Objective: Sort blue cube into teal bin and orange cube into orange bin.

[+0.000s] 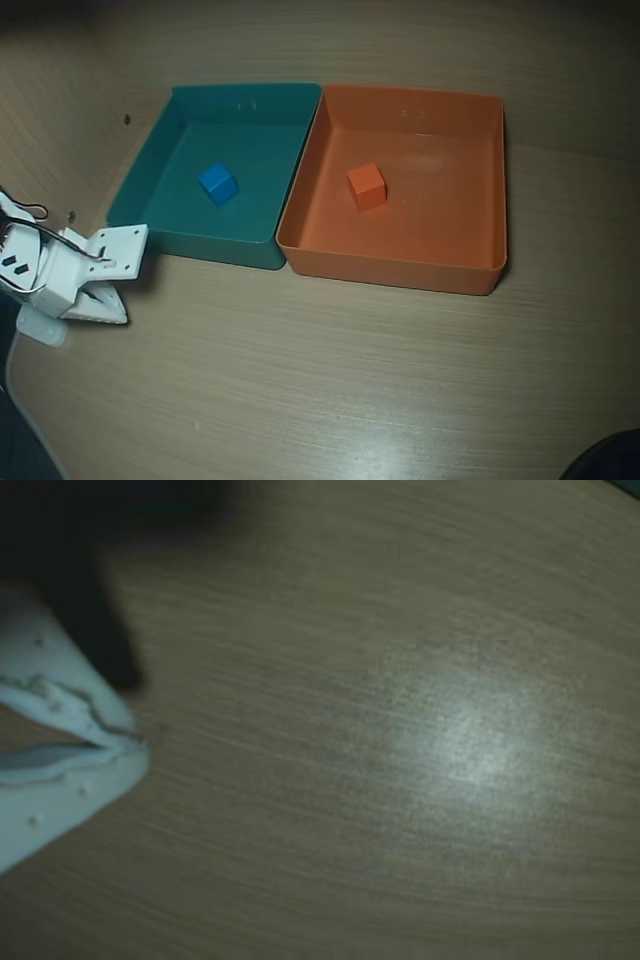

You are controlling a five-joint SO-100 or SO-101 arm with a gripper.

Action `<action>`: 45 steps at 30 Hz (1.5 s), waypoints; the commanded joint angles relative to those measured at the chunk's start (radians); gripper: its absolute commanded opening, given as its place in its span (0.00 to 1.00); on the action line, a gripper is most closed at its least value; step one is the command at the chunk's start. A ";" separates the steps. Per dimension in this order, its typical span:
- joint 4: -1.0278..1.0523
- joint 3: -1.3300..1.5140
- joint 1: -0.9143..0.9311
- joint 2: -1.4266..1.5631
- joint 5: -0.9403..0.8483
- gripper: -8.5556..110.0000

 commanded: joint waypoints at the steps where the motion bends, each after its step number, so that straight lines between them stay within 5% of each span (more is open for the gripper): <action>1: -0.012 -0.020 0.021 0.006 -0.006 0.03; 18: -0.198 0.245 0.092 0.005 -0.003 0.03; 26: -0.031 0.245 0.092 0.006 0.017 0.03; 45: -0.046 0.244 0.104 0.006 0.060 0.03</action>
